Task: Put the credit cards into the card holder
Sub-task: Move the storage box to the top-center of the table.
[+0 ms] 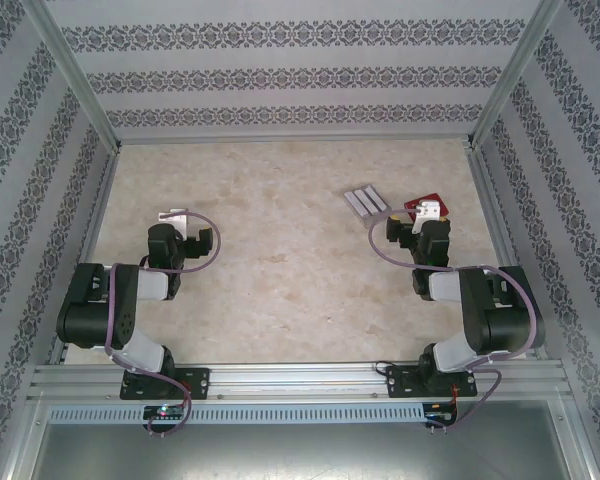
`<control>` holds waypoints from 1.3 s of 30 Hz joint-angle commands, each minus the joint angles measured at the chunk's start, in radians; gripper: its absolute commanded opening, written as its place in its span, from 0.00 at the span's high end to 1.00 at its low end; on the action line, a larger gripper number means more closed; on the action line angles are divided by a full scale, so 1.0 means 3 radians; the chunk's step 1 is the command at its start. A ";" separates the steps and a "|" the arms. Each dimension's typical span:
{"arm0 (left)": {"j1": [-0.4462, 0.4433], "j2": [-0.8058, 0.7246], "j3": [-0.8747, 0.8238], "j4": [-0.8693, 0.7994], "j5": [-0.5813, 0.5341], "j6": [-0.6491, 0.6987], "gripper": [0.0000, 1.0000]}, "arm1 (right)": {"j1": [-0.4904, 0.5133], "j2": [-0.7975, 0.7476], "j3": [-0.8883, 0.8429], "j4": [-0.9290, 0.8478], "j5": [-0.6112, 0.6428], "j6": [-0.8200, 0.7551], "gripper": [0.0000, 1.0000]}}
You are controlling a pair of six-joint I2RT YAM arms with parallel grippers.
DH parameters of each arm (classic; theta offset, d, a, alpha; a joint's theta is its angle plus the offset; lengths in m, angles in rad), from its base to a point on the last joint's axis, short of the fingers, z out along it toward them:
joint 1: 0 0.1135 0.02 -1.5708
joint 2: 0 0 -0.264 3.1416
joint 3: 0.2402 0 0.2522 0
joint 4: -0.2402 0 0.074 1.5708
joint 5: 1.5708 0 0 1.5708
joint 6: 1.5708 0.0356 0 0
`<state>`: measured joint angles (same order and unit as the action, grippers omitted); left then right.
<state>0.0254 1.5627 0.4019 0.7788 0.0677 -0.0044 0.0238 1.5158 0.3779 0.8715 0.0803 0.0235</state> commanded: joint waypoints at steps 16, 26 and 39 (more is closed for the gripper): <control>-0.0043 -0.0009 0.0070 0.0114 -0.0026 0.0005 0.00 | -0.0015 -0.0026 0.0029 0.0045 -0.0219 -0.0022 0.02; -0.0088 -0.0501 0.0454 -0.1033 0.0119 0.0042 0.00 | -0.0037 -0.0201 0.0122 -0.0211 0.0176 0.0149 0.02; -0.0248 -0.1880 0.0771 -0.2009 0.1367 -0.0851 0.00 | -0.0171 -0.1793 0.0515 -0.2285 -0.0178 0.1739 0.02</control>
<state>-0.0196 1.0298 0.6239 0.2798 0.2687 -0.2153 -0.0036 1.0172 0.4896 0.3950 0.1486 0.3695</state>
